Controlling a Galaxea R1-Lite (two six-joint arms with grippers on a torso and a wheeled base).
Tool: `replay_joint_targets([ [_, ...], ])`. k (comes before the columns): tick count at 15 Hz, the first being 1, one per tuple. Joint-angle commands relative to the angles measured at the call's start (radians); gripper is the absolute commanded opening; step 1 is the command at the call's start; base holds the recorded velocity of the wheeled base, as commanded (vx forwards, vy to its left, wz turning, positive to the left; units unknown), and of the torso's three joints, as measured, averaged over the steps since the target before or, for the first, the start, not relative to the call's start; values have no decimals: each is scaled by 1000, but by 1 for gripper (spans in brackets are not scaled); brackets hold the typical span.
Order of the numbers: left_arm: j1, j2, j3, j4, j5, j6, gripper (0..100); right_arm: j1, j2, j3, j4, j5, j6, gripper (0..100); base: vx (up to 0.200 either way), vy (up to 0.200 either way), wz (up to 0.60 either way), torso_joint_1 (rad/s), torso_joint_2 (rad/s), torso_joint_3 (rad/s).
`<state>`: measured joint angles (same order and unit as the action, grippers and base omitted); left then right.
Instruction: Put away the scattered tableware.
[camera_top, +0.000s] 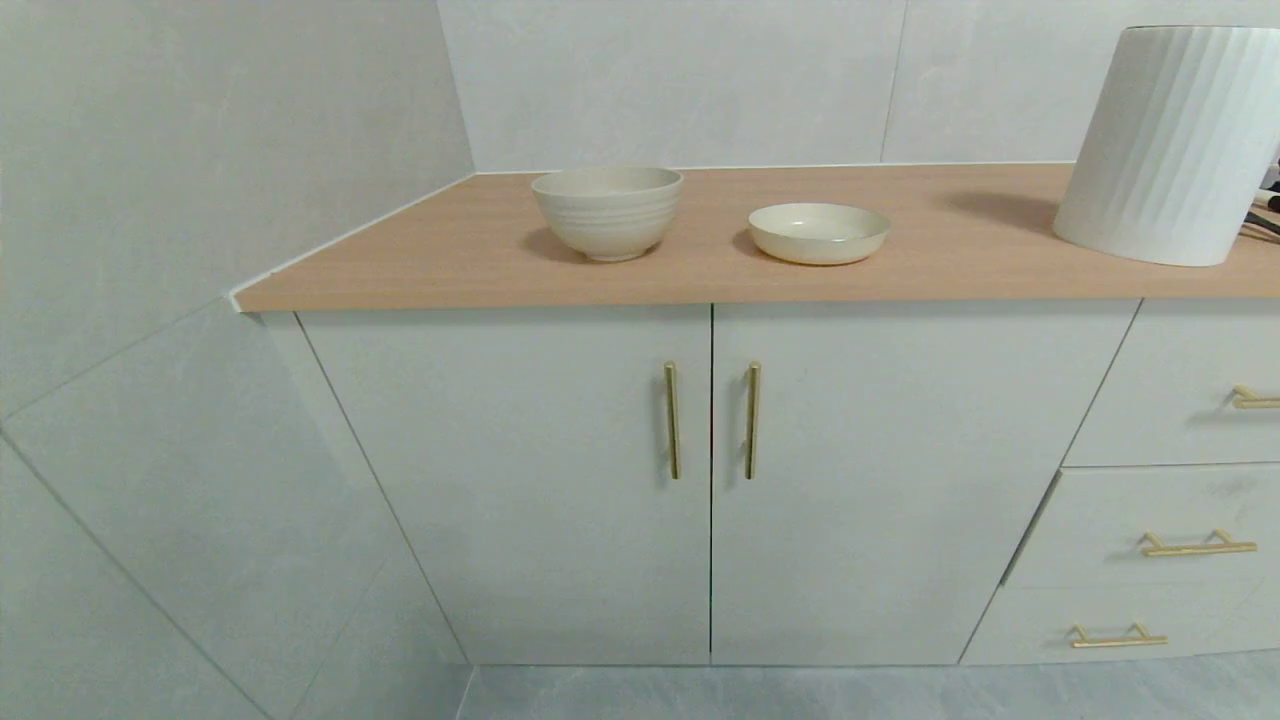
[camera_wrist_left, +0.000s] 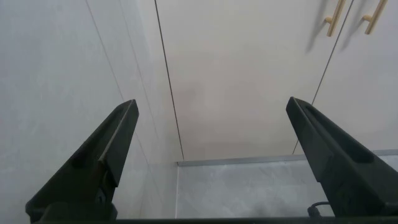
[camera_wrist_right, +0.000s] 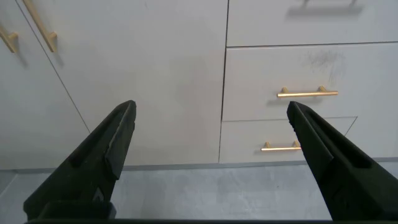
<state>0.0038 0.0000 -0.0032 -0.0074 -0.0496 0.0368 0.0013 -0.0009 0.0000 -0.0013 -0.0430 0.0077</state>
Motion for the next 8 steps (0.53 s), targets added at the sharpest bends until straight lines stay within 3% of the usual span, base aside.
replay_joint_targets([
  [1,1,0,0,0,0,0,100,0,1,0,0,0,0,100,0,0,0,0,0,0],
  [8,1,0,0,0,0,0,100,0,1,0,0,2,-3,100,0,0,0,0,0,0],
])
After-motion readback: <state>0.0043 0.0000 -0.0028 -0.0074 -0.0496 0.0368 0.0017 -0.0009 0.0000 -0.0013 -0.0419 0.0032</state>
